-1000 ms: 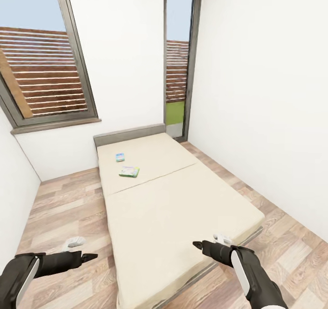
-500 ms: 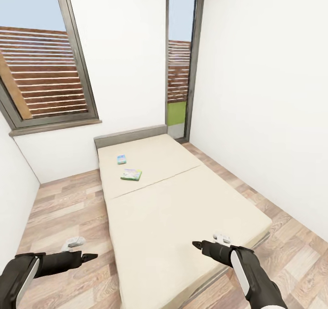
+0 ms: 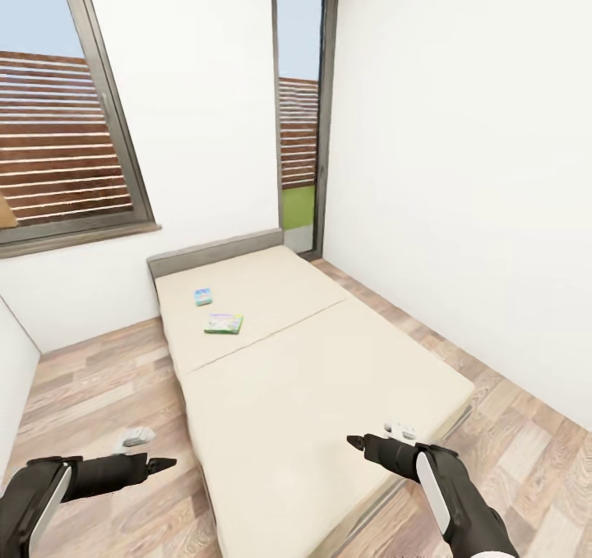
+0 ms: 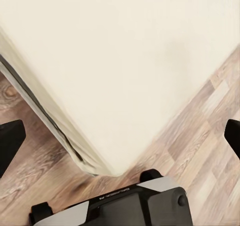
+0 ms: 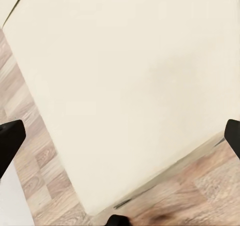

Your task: Put all the toys in the child's room - the three board games (two on the bed and one on the table), the two jigsaw puzzles on the table, and the tennis ball on the table - inside the toy box on the table in the child's room.

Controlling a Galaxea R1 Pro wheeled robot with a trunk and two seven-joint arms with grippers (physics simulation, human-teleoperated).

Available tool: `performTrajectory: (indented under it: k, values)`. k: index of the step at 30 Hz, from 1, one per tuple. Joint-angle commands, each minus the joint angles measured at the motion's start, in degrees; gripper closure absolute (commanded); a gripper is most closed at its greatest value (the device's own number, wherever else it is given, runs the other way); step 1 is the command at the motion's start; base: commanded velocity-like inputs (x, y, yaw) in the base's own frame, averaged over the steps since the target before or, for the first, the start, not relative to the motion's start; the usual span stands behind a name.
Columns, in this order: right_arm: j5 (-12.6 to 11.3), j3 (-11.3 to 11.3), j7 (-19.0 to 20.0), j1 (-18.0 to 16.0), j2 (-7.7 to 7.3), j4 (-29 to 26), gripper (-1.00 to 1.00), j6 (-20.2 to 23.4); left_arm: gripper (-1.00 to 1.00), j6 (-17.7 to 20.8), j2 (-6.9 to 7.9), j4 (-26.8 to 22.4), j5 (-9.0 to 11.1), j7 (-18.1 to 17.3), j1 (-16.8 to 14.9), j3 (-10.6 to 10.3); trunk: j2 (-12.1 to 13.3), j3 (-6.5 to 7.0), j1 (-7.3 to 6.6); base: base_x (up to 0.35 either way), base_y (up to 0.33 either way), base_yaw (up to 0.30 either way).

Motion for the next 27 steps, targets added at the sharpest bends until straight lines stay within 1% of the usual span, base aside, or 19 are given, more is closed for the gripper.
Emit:
performTrajectory:
  k: [1,4,11,18,27]
  values:
    - [-0.32,-0.24,0.05,-0.06,0.08,-0.06,-1.00,0.43,-1.00,0.40,0.00,-0.02,-0.01,-0.23,-0.03,0.10,-0.10,-0.06,0.03,0.001,0.243,-0.238]
    - [-0.30,-0.25,0.05,-0.08,0.08,-0.06,-1.00,0.43,-1.00,0.34,0.00,-0.02,0.01,-0.23,-0.03,0.11,-0.10,0.11,0.03,0.000,0.170,-0.238]
    - [-0.29,-0.28,0.05,-0.06,0.08,-0.06,-1.00,0.40,-1.00,0.30,0.00,-0.02,0.02,-0.23,-0.03,0.11,-0.10,0.50,0.03,0.000,0.063,-0.238]
    - [-0.29,-0.32,0.05,-0.06,0.08,-0.06,-1.00,0.35,-1.00,0.31,0.00,-0.02,0.01,-0.23,-0.03,0.11,-0.10,0.89,0.03,0.000,0.117,-0.239]
    - [-0.21,-0.32,0.05,-0.06,0.08,-0.06,-1.00,0.32,-1.00,0.30,0.02,-0.02,0.02,-0.29,-0.03,0.11,-0.10,1.39,0.03,0.000,0.021,-0.239]
